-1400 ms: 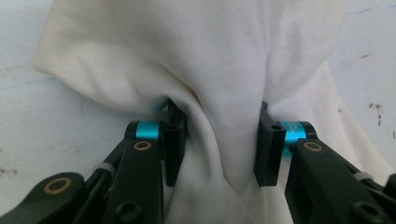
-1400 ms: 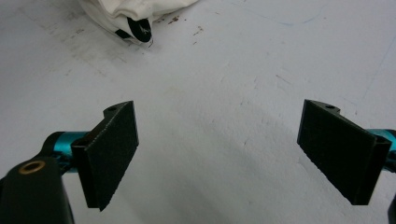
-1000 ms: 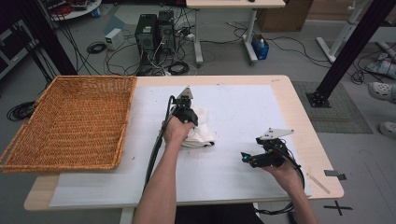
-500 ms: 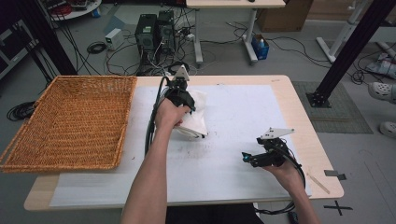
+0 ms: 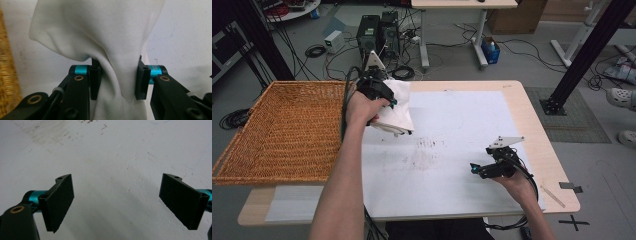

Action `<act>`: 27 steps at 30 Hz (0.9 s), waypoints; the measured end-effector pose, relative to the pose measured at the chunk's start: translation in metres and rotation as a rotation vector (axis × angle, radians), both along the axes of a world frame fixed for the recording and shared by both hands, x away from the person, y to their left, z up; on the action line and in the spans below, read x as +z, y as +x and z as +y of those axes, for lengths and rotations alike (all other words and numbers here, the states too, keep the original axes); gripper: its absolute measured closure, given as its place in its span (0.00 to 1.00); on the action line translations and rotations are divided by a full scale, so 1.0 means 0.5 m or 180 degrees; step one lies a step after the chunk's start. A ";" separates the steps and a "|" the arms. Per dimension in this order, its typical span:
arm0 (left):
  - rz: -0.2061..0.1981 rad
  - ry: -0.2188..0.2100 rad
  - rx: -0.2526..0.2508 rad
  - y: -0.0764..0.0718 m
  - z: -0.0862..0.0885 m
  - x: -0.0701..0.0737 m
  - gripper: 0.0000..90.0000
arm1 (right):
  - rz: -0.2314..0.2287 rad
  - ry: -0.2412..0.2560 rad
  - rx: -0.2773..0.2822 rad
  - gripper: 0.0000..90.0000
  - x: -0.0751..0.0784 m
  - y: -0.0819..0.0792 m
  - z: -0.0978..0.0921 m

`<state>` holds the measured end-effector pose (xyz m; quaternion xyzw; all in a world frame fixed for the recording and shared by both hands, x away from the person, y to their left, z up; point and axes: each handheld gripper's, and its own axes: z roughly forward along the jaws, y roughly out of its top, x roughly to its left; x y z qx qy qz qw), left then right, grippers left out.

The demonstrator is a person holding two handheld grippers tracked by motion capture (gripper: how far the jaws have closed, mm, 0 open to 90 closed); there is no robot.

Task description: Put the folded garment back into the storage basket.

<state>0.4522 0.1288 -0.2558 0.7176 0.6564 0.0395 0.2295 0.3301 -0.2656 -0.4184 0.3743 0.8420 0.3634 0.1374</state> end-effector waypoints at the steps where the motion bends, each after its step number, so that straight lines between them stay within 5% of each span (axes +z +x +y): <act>1: -0.0010 -0.0012 0.0039 -0.002 0.012 0.005 0.72 | 0.0008 -0.0005 0.0002 0.14 0.000 0.000 0.002; 14: -0.0030 0.0063 0.0402 -0.014 0.170 0.028 0.72 | 0.0019 -0.0036 0.0059 0.14 0.001 0.000 0.010; 17: -0.0013 0.0067 0.0446 -0.016 0.194 0.019 0.72 | -0.0019 -0.0009 0.0054 0.14 0.005 -0.001 0.007; 27: -0.0008 -0.0084 0.0990 -0.050 0.345 -0.052 0.71 | -0.0012 -0.0042 0.0092 0.14 0.009 -0.001 0.009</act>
